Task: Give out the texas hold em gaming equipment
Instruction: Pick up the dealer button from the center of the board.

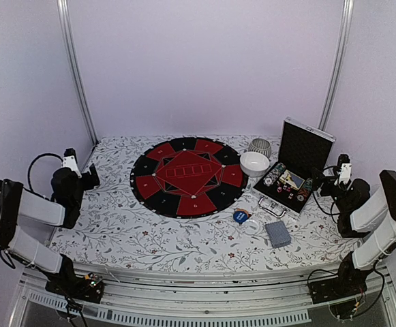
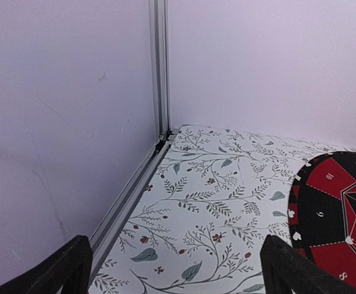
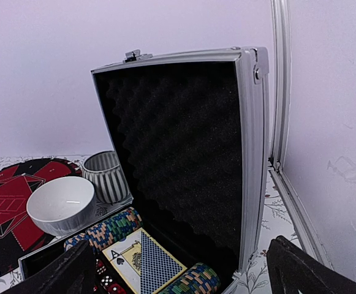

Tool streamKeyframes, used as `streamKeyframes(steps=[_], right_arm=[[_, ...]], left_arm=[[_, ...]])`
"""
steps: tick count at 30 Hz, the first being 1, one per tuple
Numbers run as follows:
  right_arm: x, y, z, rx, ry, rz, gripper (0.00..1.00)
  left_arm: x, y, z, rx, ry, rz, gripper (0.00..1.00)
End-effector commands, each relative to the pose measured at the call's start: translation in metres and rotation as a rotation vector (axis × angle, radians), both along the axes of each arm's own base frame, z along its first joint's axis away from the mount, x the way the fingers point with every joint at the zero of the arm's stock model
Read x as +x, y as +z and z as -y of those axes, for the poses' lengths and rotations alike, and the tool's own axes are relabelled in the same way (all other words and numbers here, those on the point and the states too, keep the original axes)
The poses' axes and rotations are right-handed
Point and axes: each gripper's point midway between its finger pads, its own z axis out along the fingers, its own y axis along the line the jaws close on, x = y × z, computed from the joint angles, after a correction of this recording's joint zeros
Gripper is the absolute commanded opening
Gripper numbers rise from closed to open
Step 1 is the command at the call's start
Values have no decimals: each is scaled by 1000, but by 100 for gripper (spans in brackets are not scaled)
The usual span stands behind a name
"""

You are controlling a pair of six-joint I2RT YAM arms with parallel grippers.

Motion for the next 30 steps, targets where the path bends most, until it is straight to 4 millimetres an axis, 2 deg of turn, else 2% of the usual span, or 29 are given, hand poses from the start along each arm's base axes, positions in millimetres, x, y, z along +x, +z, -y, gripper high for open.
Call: streamKeyframes(steps=[1,5,9,11,13,16,18,20,21,22,23,25,27,28,30], right_arm=[[0,4,-3,-9,15,11,99],[6,2,-6,-12,18,-10,99],[4,11,-7,-29,20,4,99],[5,26,1,-17,-28,-6,99],[2,53,8,15,-66,18,99],[-14,100,-9,82,26,99,99],[-24,128,-23,149,116,125,99],[-28,148,-40,213,225,104,99],[-30,155,-51,267,298,75,99],[-30,158,-64,308,379,32,98],[-31,161,-79,337,467,-18,97],[-27,149,-110,419,573,-182,96],[-25,130,-145,419,596,-349,96],[-24,129,-161,355,578,-393,96],[-26,103,-185,240,494,-531,96]], left_arm=[[-2,22,11,21,-60,71,98],[5,36,31,21,-123,55,98],[2,74,69,-33,-291,163,98],[0,91,86,-97,-359,188,98],[0,101,106,-165,-427,171,98],[-14,118,156,-210,-604,158,98],[-27,130,186,-249,-711,160,98],[-39,143,211,-294,-805,134,98],[-42,151,220,-307,-841,115,98],[-46,167,230,-308,-879,110,98],[-48,173,238,-299,-910,80,98],[-53,185,250,-286,-951,28,98],[-56,194,260,-288,-979,-18,98],[-61,200,266,-280,-1015,-32,98],[-73,214,278,-251,-1101,-36,98]])
